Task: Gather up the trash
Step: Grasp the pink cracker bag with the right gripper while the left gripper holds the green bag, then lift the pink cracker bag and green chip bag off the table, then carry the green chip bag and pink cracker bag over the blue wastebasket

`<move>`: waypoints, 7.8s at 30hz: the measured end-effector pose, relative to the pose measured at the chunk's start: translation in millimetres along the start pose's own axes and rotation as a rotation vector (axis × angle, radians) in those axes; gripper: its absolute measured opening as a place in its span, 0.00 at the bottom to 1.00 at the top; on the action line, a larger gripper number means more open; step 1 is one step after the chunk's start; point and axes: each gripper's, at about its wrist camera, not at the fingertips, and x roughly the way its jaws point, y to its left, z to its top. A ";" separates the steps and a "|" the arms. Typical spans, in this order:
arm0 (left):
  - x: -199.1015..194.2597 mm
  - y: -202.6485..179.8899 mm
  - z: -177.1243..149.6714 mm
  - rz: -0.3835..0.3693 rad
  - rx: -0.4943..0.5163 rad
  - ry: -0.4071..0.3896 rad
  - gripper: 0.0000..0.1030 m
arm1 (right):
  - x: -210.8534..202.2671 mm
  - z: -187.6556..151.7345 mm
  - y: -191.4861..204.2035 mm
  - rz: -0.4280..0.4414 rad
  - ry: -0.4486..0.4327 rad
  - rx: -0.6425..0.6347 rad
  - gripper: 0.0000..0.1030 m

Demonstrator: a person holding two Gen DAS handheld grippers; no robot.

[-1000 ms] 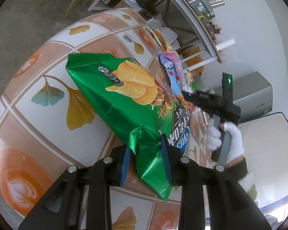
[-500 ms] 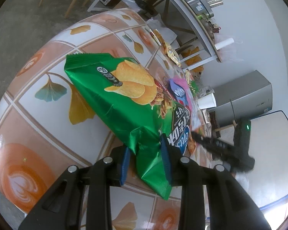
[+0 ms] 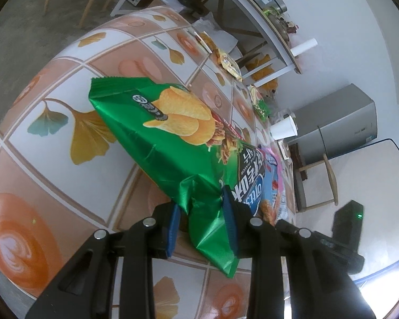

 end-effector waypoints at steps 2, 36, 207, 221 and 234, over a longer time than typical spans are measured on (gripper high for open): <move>0.5 0.1 0.5 0.002 0.004 0.001 0.28 | -14.9 -0.3 -1.1 0.015 -0.033 -0.010 0.35; 8.8 -4.1 1.4 0.028 0.027 0.015 0.28 | 4.6 46.3 -83.7 0.295 0.075 0.213 0.50; 74.6 -337.6 -132.0 -0.396 0.620 0.323 0.23 | -282.9 -283.2 -355.4 0.304 -0.738 0.840 0.10; 181.3 -412.7 -237.4 -0.371 0.801 0.567 0.23 | -273.6 -414.5 -455.1 0.091 -0.795 1.176 0.10; 247.4 -441.3 -288.9 -0.273 0.891 0.636 0.23 | -155.1 -376.1 -562.2 -0.068 -0.568 1.293 0.23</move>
